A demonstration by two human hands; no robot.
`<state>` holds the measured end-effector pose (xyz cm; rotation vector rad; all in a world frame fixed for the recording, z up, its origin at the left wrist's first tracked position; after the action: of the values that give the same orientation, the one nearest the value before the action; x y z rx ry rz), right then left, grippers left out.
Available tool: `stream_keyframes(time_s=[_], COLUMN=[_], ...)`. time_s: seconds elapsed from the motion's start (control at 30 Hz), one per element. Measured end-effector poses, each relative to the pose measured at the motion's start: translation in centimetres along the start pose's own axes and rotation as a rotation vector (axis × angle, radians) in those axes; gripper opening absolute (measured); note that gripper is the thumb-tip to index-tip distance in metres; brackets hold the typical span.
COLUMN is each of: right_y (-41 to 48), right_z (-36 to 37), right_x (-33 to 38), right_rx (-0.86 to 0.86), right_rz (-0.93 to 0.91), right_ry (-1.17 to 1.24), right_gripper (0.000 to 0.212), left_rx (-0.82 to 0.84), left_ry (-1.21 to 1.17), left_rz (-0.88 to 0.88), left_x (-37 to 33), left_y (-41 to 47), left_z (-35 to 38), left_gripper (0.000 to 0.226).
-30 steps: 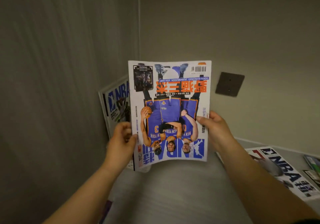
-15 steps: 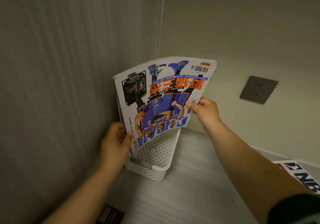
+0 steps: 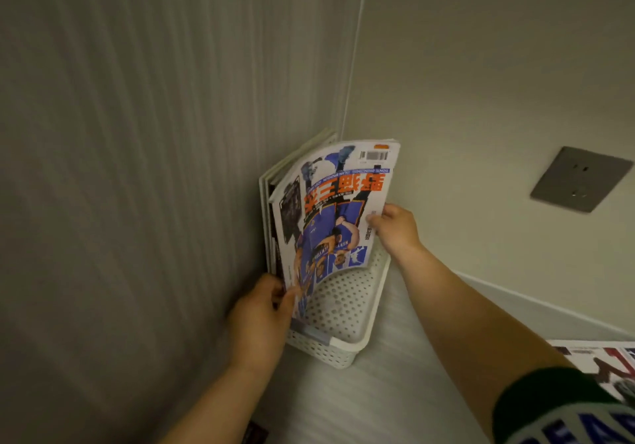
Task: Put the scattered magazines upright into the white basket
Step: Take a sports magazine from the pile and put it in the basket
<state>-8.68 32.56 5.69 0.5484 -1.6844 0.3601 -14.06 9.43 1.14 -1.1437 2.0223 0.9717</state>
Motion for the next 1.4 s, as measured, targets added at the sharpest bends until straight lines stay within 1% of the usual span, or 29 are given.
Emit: stream_keyframes(time_s=[0.07,0.1,0.17,0.2,0.27,0.37,0.47,0.57,0.6,0.67,0.73,0.8,0.87,0.97,1.1,1.2,1.3,1.4], right_y=[-0.1,-0.2,-0.8,-1.3,-2.0,-3.0,-3.6,-4.1,-4.2,-4.2,-4.1,-4.1,-4.2,-4.4,-5.0,-5.7,-6.8,-7.8], right_z=[0.6,1.2,2.4,3.1,4.5,6.8,8.4,9.7,9.9,10.1,10.0,10.0,10.0,9.9,9.2,8.1,5.9,2.5], right_x=[-0.7,-0.9,-1.6,-1.9,-2.6,-3.1,-2.4,-1.9,-1.9,-1.9,-1.9,-1.7,-1.5,-1.5,-1.3,-1.0,-1.4,-2.7], right_rx=[0.012,0.036,0.067,0.074,0.116,0.267,0.387,0.44,0.441,0.432,0.43,0.44,0.442,0.436,0.425,0.426,0.405,0.275], right_rz=[0.022,0.035,0.1,0.141,0.209,0.335,0.319,0.3,0.3,0.305,0.322,0.326,0.311,0.293,0.224,0.176,0.174,0.19], right_ry=[0.062,0.096,0.123,0.121,0.164,0.231,0.25,0.273,0.278,0.283,0.283,0.282,0.275,0.259,0.179,0.138,0.094,0.05], right_gripper=[0.029,0.04,0.071,0.077,0.072,0.069,0.065,0.063,0.062,0.06,0.059,0.058,0.057,0.057,0.059,0.055,0.043,0.03], left_rx=[-0.011,-0.015,-0.019,-0.019,-0.022,-0.047,-0.032,-0.038,-0.032,0.01,0.05,0.058,0.056,0.051,0.068,0.089,0.116,0.14], left_ry=[0.021,0.025,0.028,0.025,0.003,-0.019,-0.009,-0.009,-0.016,-0.024,-0.022,-0.009,0.022,0.016,0.006,0.009,0.008,-0.006], left_rz=[-0.014,-0.017,-0.013,-0.013,-0.033,-0.077,-0.084,-0.085,-0.083,-0.047,0.019,0.101,0.162,0.132,0.097,0.078,0.036,0.081], left_x=[0.4,0.6,0.6,0.5,0.5,0.8,0.9,1.3,1.4,1.6,1.3,0.7,0.1,0.3,0.4,0.4,0.6,-0.3], left_y=[0.0,0.0,0.0,-0.1,0.0,0.4,0.5,0.2,-0.1,-0.6,-1.2,-1.4,-1.4,-0.9,-0.4,-0.2,-0.8,-2.6], left_z=[0.2,0.4,0.7,0.9,1.2,1.2,1.3,1.2,1.2,1.4,1.5,1.6,1.8,1.9,1.9,1.9,1.5,1.9], left_gripper=[0.014,0.015,0.014,0.013,0.013,0.012,0.011,0.004,0.003,0.014,0.02,0.02,0.025,0.037,0.043,0.04,0.029,0.023])
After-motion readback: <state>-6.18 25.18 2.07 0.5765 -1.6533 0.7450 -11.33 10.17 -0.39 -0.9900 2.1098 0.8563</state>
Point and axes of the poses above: each hand's wrist, its own y-axis towards the middle knuckle, its own z-axis out of the palm, x = y × z, the point moved 6 cm from there along y, towards the middle knuckle, and after that the axes turned 6 degrees about y, right-handed, at the moved point
